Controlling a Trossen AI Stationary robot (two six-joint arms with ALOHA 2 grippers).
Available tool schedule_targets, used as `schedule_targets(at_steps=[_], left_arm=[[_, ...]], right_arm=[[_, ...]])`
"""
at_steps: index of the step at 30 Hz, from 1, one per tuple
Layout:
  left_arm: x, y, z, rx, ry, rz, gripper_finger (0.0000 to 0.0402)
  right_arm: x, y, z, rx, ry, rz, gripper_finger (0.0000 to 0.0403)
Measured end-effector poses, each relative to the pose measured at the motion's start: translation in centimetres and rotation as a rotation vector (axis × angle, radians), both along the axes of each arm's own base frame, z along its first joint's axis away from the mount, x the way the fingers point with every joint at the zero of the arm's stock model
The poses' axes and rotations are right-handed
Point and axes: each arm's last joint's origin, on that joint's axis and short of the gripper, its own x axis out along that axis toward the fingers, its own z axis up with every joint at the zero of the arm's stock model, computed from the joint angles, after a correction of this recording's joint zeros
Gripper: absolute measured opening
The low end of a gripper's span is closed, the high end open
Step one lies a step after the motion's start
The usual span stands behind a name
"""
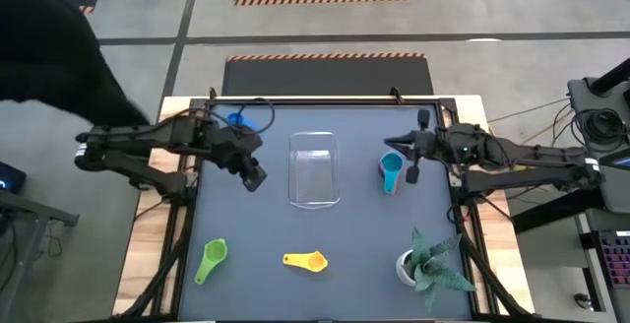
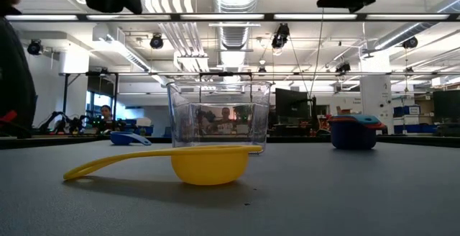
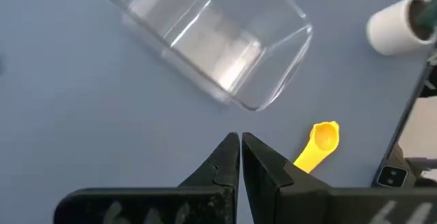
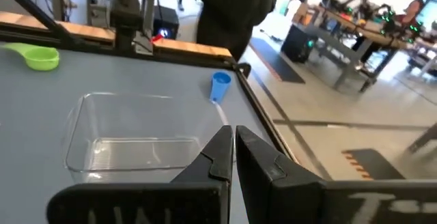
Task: Nest measuring cups in basket
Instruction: Stack the green measuring cup on top of the light blue measuring cup
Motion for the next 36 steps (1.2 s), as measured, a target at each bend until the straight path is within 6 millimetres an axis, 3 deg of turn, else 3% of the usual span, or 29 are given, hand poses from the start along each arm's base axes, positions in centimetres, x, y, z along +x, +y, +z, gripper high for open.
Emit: schedule_targets(at_steps=[6,13,19,23,27,36], left_arm=[[1.4,-1.3,-0.9,-0.169,0.151,0.076,0.0000],[2.1,-6.5,-3.4,-0.248,0.301,0.117,0.0000],[1.1,-10.9,-6.2,-0.256,0.430,0.189,0.0000],[-0.3,-12.8,-8.5,-0.230,0.508,0.249,0.0003],[-1.6,-14.1,-10.6,-0.220,0.546,0.303,0.0028],[-3.5,-16.0,-14.0,-0.257,0.542,0.348,0.0125]], right_arm=[[-1.3,0.2,0.1,-0.038,-0.051,0.020,0.0009],[-1.7,0.2,0.0,-0.057,-0.053,0.023,0.0008],[-1.7,0.2,0.0,-0.069,-0.051,0.024,0.0009],[-1.7,0.2,0.1,-0.072,-0.058,0.024,0.0009],[-1.7,0.2,0.1,-0.080,-0.059,0.026,0.0009],[-1.7,0.2,0.2,-0.088,-0.065,0.025,0.0009]])
